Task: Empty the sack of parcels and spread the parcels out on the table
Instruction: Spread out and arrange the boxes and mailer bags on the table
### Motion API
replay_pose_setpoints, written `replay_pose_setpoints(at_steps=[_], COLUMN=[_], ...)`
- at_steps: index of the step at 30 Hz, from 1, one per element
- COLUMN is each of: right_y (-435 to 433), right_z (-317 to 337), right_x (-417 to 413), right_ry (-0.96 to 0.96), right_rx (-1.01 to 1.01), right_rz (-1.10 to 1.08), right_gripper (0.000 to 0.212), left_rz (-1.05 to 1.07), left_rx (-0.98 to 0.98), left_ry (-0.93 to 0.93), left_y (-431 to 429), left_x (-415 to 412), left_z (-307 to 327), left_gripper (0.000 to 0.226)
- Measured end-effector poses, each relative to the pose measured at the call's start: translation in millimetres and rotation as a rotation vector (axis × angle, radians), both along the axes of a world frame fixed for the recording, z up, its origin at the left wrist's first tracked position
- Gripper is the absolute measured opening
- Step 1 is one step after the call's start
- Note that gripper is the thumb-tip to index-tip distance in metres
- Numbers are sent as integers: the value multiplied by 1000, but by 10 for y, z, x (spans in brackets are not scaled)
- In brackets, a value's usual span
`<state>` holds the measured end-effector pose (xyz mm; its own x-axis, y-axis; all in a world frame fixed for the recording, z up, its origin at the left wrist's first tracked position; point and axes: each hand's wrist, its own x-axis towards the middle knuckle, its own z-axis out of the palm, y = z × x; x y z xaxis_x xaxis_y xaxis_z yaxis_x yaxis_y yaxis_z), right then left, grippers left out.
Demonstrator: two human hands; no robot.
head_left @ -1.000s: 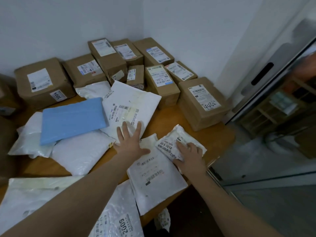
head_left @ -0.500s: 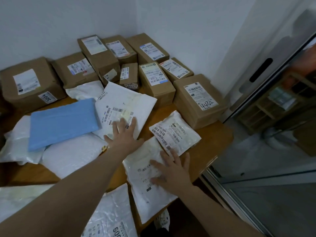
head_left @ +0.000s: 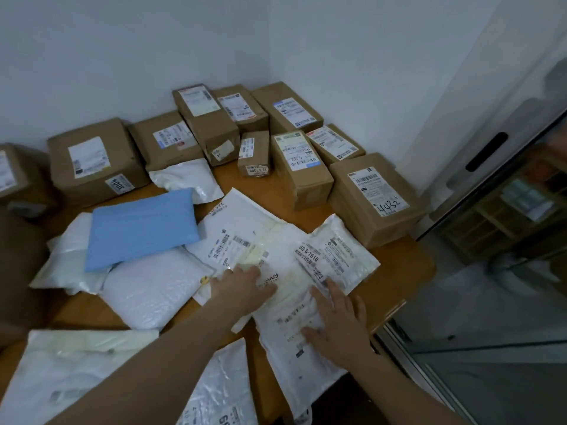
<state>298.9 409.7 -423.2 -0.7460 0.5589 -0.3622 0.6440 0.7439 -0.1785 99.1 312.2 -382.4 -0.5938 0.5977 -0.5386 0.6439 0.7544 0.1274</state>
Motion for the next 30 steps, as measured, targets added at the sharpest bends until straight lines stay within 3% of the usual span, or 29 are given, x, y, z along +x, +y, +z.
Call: replay_pose_setpoints(at_steps=[4,8,11,18,27,30], right_y=[-21,-103,-158,-168,-242,-239], right_z=[44,118,163,28,97,182], right_x=[-90,-503,-922,-1260,-1212,-1212], right_ry=[191,261,240,-96,-117,-49], right_rx=[23,153,163,18,6,7], right_rz=[-15,81,172,244,310,253], right_gripper=[80,56,53,74,97,97], left_rz=[24,262,339,348,355,179], left_rx=[236,202,122,-32,12,118], left_ry=[248,270,205,-13,169,210], left_y=[-118,-389,-635,-1014,-1082,-1054], left_x=[-97,-442,-653,-749,-603,-585], left_z=[94,92,39,-106,-38,-23], left_gripper=[46,72,94,87,77,76])
